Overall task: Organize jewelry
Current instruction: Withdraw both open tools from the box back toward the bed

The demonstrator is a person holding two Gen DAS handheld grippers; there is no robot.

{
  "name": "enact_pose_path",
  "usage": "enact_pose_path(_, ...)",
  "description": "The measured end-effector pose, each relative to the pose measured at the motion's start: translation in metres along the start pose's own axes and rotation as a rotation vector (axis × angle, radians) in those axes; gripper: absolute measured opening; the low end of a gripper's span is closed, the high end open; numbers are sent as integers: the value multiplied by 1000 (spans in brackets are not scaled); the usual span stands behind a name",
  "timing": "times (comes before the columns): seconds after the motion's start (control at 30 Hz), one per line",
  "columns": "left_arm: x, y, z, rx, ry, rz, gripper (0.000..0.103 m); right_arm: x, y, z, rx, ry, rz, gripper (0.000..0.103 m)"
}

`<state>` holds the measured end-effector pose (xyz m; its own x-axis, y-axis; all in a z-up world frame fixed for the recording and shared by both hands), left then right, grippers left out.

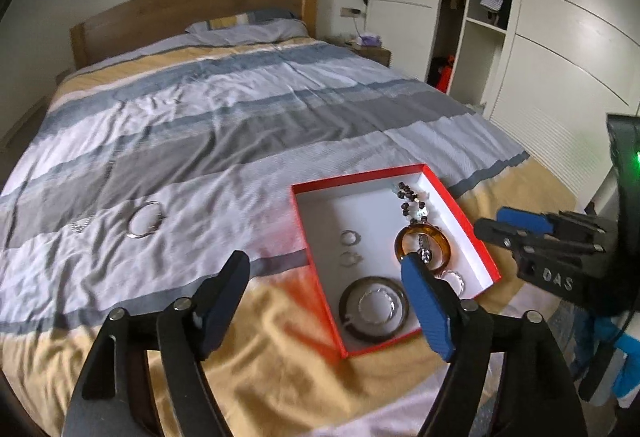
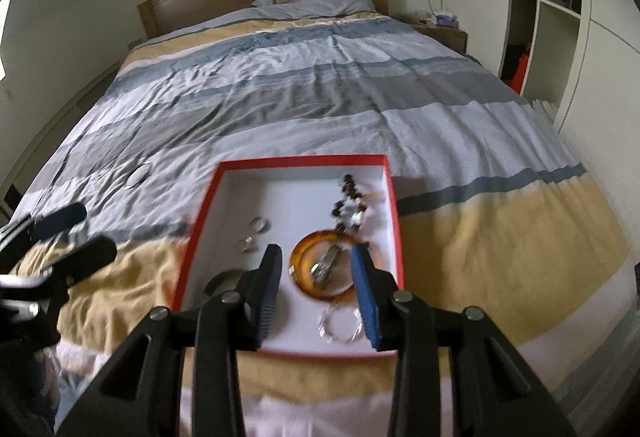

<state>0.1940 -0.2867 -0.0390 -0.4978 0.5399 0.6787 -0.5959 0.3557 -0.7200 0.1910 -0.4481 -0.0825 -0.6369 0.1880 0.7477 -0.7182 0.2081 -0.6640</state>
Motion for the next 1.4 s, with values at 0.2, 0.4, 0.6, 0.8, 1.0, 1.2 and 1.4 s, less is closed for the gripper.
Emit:
enact_pose_path(0.2,46,10,0,29,-41,34,84,46,17,-20,38,-28,28,34)
enact_pose_path(0.4,95,22,2,43,-104,84,87,86,34,-30,32,-58,54,34)
enact_pose_path(0.6,145,39,5,54,-170,151,89,125,51,-44,41,-80,81,34)
enact_pose_path(0.8,188,58,3,93,-199,196,89,160,60,-58,56,-102,113,34)
enact_pose_path(1.0,228,75,7,89,-223,239,89,186,71,-74,69,-147,128,34)
enact_pose_path(1.2,249,95,-6,113,-249,218,89,197,74,-97,101,-189,144,34)
enact_pose_path(1.4,250,114,-35,184,-265,205,89,200,69,-119,159,-221,161,34)
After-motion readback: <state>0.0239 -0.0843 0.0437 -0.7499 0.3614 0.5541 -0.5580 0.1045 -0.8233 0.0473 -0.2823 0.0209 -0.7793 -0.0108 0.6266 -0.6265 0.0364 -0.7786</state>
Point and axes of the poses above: each gripper's, at about its wrist camera, not at the fingertips, and x roughly against the way its jaws point, z to its right, y to its underside, the point moved 7 cm from there along -x, roughly the way its jaws point, and after that the axes turned 9 degrees about y, right-handed, at the moved point
